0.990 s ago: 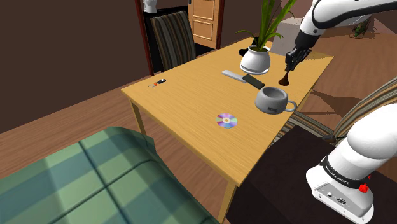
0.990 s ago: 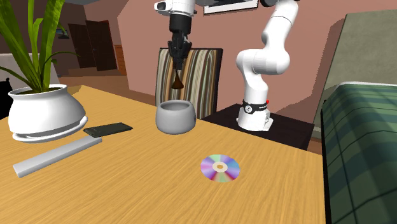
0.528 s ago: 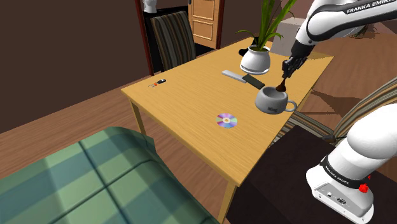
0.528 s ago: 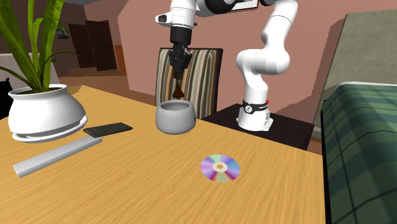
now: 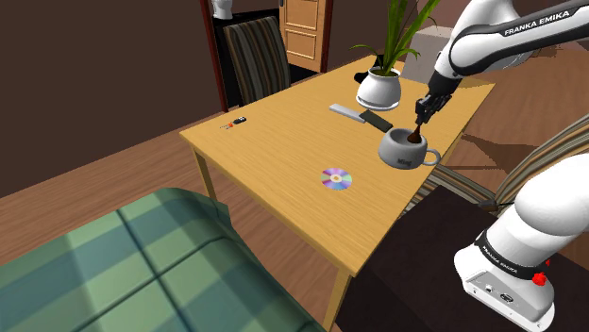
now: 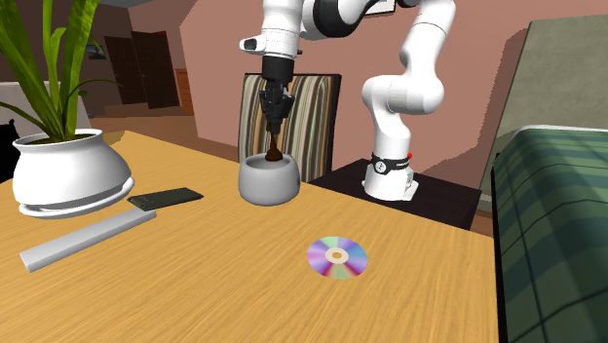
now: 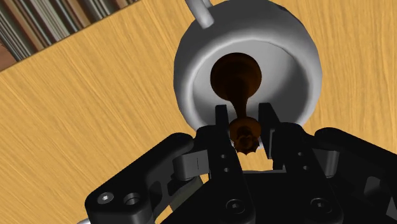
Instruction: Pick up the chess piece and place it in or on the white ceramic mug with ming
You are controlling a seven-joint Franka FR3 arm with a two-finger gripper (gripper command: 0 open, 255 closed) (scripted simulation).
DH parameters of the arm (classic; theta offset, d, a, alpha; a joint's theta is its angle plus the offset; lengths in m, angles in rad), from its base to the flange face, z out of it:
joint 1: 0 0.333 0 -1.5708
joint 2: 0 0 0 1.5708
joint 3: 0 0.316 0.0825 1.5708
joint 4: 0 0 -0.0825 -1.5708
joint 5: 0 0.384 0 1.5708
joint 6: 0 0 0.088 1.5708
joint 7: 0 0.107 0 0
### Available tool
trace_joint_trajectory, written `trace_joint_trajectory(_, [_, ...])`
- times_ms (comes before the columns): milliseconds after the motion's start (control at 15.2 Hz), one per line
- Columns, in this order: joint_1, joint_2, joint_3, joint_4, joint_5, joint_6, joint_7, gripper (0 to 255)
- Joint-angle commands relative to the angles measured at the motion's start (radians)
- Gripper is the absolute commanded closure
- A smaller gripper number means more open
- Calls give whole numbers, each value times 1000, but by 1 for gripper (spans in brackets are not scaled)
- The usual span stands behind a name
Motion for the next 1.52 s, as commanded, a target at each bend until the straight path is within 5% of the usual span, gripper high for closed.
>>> trace_joint_trajectory(0, [0, 0, 0, -1, 0, 2, 0, 255])
trace_joint_trajectory(264, [0, 0, 0, -1, 0, 2, 0, 255])
trace_joint_trajectory(330, [0, 0, 0, -1, 0, 2, 0, 0])
trace_joint_trajectory(660, [0, 0, 0, -1, 0, 2, 0, 0])
trace_joint_trajectory(924, [-1, -70, 16, 78, 6, -148, 1, 0])
trace_joint_trajectory(1452, [-1, -70, 16, 78, 6, -148, 1, 0])
